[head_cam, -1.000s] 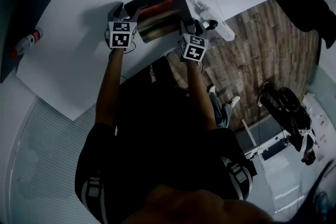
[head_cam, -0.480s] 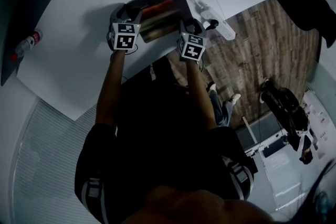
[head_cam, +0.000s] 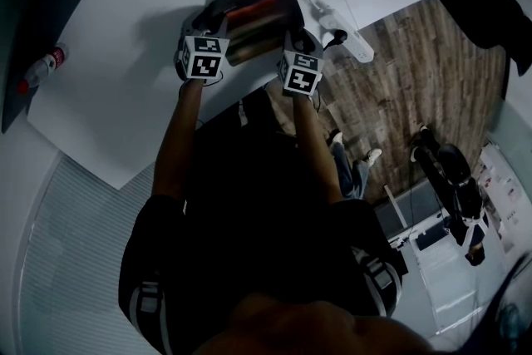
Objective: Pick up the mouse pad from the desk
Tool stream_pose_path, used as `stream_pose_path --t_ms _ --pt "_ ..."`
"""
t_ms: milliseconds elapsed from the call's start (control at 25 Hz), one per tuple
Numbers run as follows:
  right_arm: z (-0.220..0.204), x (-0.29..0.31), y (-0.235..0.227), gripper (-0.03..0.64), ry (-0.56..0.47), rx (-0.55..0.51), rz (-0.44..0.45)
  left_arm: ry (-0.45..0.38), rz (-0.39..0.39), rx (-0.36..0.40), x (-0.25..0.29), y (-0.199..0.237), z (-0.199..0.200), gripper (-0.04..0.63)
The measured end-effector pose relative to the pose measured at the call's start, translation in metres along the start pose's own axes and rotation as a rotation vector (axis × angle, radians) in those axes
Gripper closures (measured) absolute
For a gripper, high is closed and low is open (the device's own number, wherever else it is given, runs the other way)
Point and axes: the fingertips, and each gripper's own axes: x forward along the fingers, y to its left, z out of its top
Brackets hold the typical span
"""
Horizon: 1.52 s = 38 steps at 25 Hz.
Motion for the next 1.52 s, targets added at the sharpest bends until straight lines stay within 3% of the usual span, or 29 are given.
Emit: stream_pose_path --t_ms 240,400,720,1520 --pt "0.002 -0.001 0.005 0.518 -0.008 -0.01 -0.005 0.001 -0.02 -0.033 0.001 -0.003 -0.005 0.46" --pt "0.001 -0.001 0.005 0.522 -0.009 -0.008 0.0 -0.007 -0.05 -0.071 0.0 -0.012 -0.004 0.549" --pt "0.002 -0.005 0.004 0.541 -0.009 -0.011 0.011 -0.021 -0.082 -0.097 -0.006 -0.019 -0.001 0.557" --pt "0.007 -0.018 0.011 0.574 -0.04 -0.01 0.066 -0.053 -0.077 -0.109 -0.029 -0.032 0.001 0.563"
